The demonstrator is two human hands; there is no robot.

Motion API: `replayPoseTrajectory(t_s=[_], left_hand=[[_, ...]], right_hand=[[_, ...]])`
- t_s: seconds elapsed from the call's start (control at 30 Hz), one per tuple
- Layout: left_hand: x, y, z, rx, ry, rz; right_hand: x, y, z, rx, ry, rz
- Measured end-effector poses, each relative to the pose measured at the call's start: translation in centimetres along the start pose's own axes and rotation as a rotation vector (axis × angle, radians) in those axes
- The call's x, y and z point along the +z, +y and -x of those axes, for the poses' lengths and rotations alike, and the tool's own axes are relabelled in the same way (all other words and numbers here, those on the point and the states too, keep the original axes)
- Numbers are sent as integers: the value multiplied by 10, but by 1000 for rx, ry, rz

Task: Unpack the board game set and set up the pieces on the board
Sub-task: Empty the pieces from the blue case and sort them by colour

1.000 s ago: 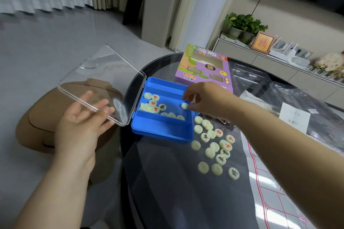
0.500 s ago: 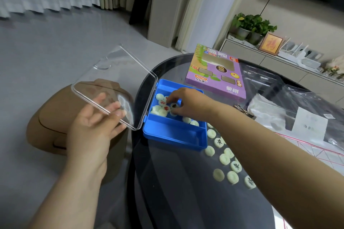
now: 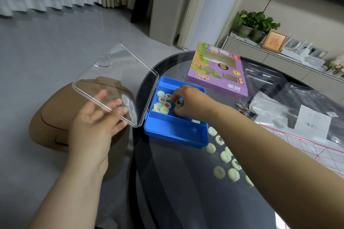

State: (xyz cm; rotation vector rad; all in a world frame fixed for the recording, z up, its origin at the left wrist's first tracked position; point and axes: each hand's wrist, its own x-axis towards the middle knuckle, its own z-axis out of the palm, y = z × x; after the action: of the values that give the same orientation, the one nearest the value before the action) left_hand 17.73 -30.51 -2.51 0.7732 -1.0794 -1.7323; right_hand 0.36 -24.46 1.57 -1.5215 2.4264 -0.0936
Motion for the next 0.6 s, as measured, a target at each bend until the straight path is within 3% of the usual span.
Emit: replayPoseTrajectory(t_s=[0.4,0.6], left_hand=[[-1,0,-1,-6,3,-20],[-3,-2,-1,-14,-7,-17]], right_hand=[[7,0,0,-30,14,9],[1,7,11,-30,39,-106]])
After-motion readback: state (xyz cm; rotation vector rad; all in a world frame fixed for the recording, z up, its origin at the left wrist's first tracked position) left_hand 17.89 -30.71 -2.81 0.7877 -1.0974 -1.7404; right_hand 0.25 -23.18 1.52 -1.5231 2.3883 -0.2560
